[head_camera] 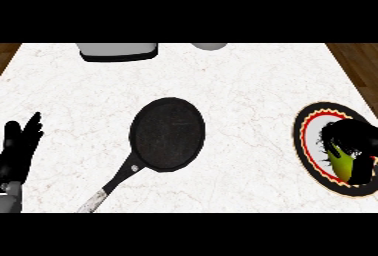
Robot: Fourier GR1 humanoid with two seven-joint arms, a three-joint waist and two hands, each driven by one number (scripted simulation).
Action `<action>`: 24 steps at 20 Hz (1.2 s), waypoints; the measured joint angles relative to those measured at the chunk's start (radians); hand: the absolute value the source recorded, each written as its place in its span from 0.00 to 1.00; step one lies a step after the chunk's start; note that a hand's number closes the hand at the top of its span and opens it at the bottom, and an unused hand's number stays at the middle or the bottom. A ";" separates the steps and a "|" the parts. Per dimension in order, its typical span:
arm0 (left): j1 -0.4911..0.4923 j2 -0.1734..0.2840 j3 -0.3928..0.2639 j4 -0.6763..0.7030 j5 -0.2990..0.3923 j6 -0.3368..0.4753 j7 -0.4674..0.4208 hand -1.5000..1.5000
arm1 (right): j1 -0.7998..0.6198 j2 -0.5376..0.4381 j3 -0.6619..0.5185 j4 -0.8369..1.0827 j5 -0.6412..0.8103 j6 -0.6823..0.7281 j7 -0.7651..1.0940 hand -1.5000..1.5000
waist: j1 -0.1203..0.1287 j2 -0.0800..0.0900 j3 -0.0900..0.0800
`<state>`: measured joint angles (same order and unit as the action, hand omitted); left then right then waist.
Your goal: Pick the pear from the plate and place it in the pan
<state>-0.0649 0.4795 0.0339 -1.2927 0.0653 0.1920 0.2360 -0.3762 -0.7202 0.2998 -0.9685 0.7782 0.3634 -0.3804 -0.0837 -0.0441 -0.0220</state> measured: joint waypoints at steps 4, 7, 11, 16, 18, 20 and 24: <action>0.035 0.011 0.025 0.008 0.002 0.016 -0.001 0.50 | 0.076 0.056 -0.094 -0.057 -0.034 -0.103 0.199 1.00 | -0.058 -0.020 0.000; 0.056 0.013 0.036 0.008 0.005 0.021 -0.004 0.50 | 0.110 0.113 -0.136 -0.158 -0.041 -0.208 0.313 1.00 | -0.074 -0.024 0.006; 0.071 0.013 0.045 0.007 0.009 0.024 -0.009 0.50 | 0.130 0.196 -0.168 -0.345 -0.037 -0.353 0.417 1.00 | -0.082 -0.026 0.010; 0.071 0.012 0.039 -0.005 0.008 0.015 -0.014 0.50 | 0.198 0.311 -0.110 -0.615 0.033 -0.452 0.585 1.00 | -0.060 -0.011 0.013; 0.062 0.010 0.033 -0.011 0.005 0.013 -0.018 0.50 | 0.224 0.359 -0.065 -0.723 0.086 -0.465 0.679 1.00 | -0.043 -0.003 0.014; 0.056 0.007 0.024 -0.023 0.003 0.005 -0.020 0.50 | 0.252 0.404 -0.016 -0.831 0.147 -0.461 0.786 1.00 | -0.021 0.006 0.015; 0.023 -0.003 0.008 -0.027 0.003 -0.015 -0.015 0.50 | 0.268 0.530 0.108 -0.986 0.297 -0.433 1.008 1.00 | 0.025 0.023 0.017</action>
<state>-0.0419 0.4764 0.0415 -1.3198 0.0679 0.1770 0.2213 -0.1086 -0.1897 0.4077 -1.9542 1.0751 -0.0692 0.6273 -0.0588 -0.0212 -0.0047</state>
